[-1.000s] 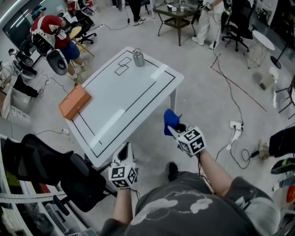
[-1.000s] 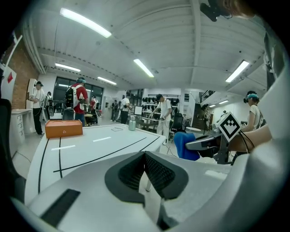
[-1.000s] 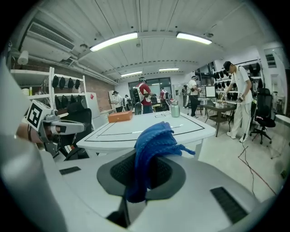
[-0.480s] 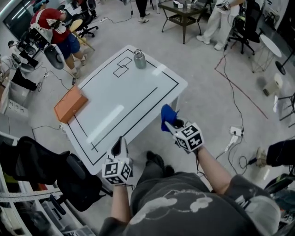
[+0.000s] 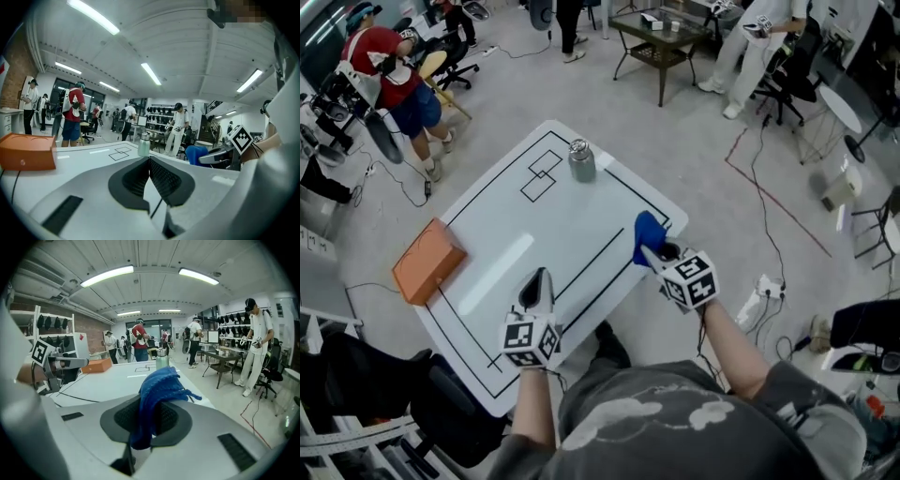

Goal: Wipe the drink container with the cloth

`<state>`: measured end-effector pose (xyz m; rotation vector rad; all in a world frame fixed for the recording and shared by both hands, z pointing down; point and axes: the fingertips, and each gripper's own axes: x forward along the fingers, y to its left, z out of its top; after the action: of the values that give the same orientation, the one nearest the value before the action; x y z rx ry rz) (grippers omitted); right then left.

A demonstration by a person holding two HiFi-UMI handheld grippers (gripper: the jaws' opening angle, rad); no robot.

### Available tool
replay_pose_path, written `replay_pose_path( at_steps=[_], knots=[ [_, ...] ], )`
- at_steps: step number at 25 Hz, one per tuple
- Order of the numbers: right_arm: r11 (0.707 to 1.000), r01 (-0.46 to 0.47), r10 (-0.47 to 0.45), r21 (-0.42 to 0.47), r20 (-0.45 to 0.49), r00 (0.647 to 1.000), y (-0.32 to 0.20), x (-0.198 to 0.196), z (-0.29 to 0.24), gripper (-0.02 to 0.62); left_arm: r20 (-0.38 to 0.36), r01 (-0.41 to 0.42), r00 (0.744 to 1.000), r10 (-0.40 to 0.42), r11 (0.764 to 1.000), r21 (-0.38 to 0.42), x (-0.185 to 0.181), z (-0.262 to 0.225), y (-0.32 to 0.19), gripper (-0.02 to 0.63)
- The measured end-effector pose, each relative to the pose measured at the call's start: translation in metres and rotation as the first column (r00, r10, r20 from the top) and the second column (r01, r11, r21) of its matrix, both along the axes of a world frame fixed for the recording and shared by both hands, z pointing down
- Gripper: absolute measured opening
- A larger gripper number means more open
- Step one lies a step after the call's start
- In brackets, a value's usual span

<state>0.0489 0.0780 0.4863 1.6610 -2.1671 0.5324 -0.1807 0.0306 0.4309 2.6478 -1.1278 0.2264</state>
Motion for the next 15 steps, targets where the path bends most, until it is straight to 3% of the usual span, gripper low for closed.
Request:
replay_pose_path(
  at_steps=[9,15],
  knots=[
    [1.000,-0.016,0.016,-0.003,-0.065,0.998,-0.121,0.016,-0.014,0.046,-0.039,-0.011,0.999,0.013,0.998,0.057,0.018,-0.021,-0.130,0.002],
    [1.000,0.005,-0.005,0.002,-0.097,0.995,-0.177,0.016,-0.026,0.046,-0.016,-0.037,0.999,0.038,0.998,0.053,0.019,-0.013,-0.161,0.003]
  ],
)
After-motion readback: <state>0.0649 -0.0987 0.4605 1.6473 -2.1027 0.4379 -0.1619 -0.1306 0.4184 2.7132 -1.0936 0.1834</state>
